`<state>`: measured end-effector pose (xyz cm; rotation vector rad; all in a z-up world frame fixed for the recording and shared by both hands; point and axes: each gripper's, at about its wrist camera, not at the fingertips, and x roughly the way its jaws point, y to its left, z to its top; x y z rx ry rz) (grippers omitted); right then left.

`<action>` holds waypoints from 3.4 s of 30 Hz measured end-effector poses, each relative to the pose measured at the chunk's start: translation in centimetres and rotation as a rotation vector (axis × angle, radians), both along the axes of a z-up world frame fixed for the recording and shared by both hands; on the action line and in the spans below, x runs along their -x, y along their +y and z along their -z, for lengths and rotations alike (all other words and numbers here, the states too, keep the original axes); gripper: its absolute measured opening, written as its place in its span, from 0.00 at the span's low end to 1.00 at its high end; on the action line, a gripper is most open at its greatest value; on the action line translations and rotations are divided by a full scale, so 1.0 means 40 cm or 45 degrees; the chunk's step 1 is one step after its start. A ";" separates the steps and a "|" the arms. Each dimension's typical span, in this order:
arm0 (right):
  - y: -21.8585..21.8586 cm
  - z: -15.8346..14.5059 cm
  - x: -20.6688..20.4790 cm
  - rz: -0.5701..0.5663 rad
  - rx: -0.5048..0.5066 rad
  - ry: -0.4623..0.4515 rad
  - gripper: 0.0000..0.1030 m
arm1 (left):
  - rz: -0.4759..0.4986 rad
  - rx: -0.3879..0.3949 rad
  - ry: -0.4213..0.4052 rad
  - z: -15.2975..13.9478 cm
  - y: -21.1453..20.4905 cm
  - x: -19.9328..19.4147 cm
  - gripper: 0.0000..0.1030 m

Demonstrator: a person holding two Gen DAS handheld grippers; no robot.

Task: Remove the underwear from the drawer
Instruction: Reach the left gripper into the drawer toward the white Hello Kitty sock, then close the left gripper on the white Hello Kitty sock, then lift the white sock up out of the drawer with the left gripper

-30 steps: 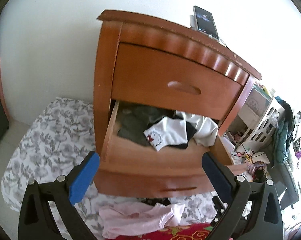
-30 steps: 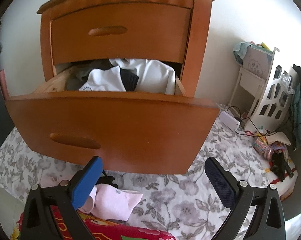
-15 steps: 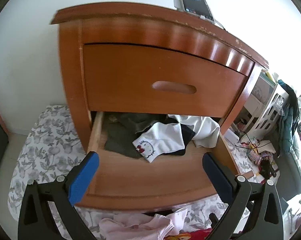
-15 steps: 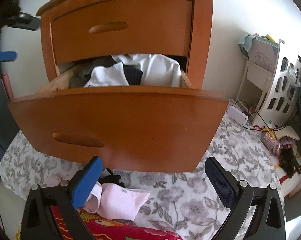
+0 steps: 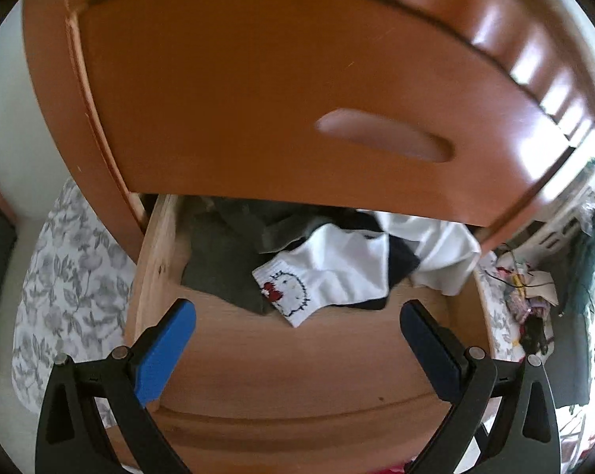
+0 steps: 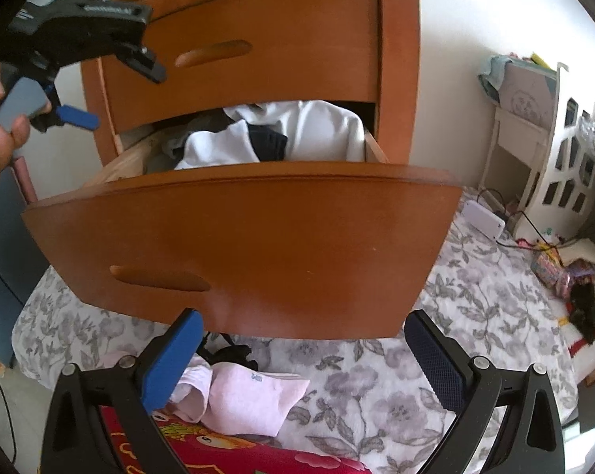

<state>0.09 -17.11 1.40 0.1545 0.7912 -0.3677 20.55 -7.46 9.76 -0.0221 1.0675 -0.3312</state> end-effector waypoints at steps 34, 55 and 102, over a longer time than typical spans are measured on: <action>-0.006 0.029 -0.016 -0.014 -0.058 0.068 1.00 | -0.225 0.070 0.180 0.145 -0.094 -0.192 0.42; -0.006 0.034 -0.018 -0.011 -0.055 0.084 1.00 | -0.110 0.180 0.086 0.120 -0.041 -0.105 0.05; 0.044 -0.014 0.012 0.027 0.174 0.017 1.00 | 0.028 0.940 -0.394 -0.131 0.231 0.400 0.04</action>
